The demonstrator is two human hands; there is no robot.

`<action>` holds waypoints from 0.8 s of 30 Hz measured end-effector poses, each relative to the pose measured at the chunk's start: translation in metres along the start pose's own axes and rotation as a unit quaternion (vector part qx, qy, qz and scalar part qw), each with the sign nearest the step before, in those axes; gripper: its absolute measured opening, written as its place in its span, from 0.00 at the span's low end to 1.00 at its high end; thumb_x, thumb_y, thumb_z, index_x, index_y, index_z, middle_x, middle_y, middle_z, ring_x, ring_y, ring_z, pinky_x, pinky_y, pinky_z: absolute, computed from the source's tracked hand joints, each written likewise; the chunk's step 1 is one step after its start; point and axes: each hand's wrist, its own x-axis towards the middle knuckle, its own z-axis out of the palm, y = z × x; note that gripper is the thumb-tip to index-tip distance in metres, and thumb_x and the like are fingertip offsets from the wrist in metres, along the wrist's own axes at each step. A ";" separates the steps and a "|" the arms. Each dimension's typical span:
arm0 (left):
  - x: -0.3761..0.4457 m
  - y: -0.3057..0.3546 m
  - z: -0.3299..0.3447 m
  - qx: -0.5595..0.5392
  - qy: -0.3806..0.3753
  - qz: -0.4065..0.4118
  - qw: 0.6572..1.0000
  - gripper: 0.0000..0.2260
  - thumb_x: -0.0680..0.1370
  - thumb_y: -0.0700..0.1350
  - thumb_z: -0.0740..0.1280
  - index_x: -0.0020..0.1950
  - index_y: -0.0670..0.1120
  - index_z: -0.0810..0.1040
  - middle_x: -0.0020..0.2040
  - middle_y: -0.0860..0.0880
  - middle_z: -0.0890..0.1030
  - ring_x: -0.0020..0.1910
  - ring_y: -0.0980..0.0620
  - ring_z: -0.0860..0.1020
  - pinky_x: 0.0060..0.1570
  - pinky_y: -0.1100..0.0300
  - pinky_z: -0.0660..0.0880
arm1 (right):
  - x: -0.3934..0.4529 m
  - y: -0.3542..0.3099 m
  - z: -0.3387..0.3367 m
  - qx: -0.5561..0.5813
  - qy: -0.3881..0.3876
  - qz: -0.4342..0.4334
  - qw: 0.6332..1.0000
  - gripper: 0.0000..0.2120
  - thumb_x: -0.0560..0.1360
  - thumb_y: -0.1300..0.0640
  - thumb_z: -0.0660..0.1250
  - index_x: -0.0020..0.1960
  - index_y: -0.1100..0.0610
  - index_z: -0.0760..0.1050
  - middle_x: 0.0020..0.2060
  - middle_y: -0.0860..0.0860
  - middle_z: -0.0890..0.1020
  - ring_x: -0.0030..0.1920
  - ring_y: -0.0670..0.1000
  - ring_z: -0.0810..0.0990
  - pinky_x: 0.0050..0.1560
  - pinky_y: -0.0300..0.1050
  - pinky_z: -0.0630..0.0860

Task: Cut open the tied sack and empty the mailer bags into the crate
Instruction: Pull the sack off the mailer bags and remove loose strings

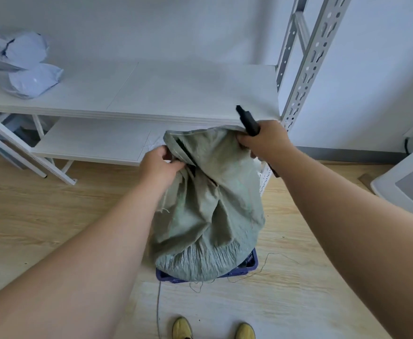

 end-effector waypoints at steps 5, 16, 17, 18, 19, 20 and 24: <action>0.014 0.020 -0.009 0.019 0.045 0.046 0.998 0.04 0.74 0.42 0.69 0.45 0.51 0.77 0.43 0.54 0.79 0.44 0.50 0.78 0.43 0.61 0.70 | 0.010 0.007 -0.014 0.093 0.114 0.031 0.989 0.07 0.73 0.54 0.64 0.48 0.55 0.75 0.35 0.55 0.82 0.35 0.54 0.83 0.39 0.51 0.80; -0.005 0.028 0.021 -0.030 -0.067 0.030 0.997 0.06 0.77 0.42 0.66 0.49 0.54 0.78 0.45 0.58 0.80 0.46 0.54 0.77 0.41 0.63 0.70 | -0.008 0.020 0.012 0.405 -0.048 0.168 0.897 0.06 0.76 0.60 0.67 0.49 0.61 0.71 0.42 0.57 0.81 0.34 0.52 0.84 0.36 0.45 0.82; -0.007 0.034 0.024 -0.048 -0.084 0.035 0.995 0.08 0.77 0.42 0.66 0.47 0.56 0.78 0.43 0.60 0.79 0.44 0.56 0.78 0.41 0.63 0.71 | -0.012 0.020 0.018 0.386 -0.075 0.128 0.910 0.08 0.76 0.58 0.69 0.50 0.59 0.72 0.41 0.55 0.80 0.33 0.50 0.82 0.33 0.43 0.80; -0.009 0.038 0.026 -0.061 -0.103 0.043 0.992 0.10 0.77 0.42 0.66 0.45 0.58 0.79 0.43 0.60 0.80 0.44 0.57 0.78 0.42 0.63 0.73 | -0.016 0.019 0.023 0.355 -0.099 0.081 0.926 0.10 0.74 0.56 0.71 0.51 0.58 0.72 0.40 0.53 0.79 0.34 0.49 0.81 0.32 0.41 0.78; -0.010 0.042 0.029 -0.070 -0.129 0.047 0.988 0.12 0.77 0.41 0.66 0.45 0.59 0.79 0.44 0.60 0.80 0.45 0.56 0.79 0.44 0.61 0.75 | -0.019 0.019 0.028 0.327 -0.124 0.037 0.936 0.14 0.73 0.54 0.73 0.54 0.57 0.72 0.41 0.51 0.80 0.36 0.48 0.81 0.34 0.39 0.77; -0.011 0.045 0.030 -0.079 -0.159 0.047 0.983 0.14 0.76 0.39 0.65 0.47 0.60 0.80 0.46 0.58 0.81 0.47 0.55 0.80 0.46 0.59 0.77 | -0.022 0.019 0.033 0.312 -0.154 0.003 0.937 0.21 0.70 0.53 0.75 0.59 0.56 0.72 0.46 0.50 0.82 0.42 0.47 0.83 0.38 0.38 0.78; -0.008 0.045 0.025 -0.126 -0.242 0.046 0.961 0.24 0.73 0.30 0.63 0.60 0.55 0.78 0.53 0.45 0.81 0.53 0.46 0.81 0.54 0.51 0.78 | -0.028 0.018 0.048 0.222 -0.173 -0.028 0.959 0.33 0.62 0.56 0.81 0.63 0.51 0.69 0.50 0.41 0.81 0.47 0.35 0.80 0.43 0.26 0.73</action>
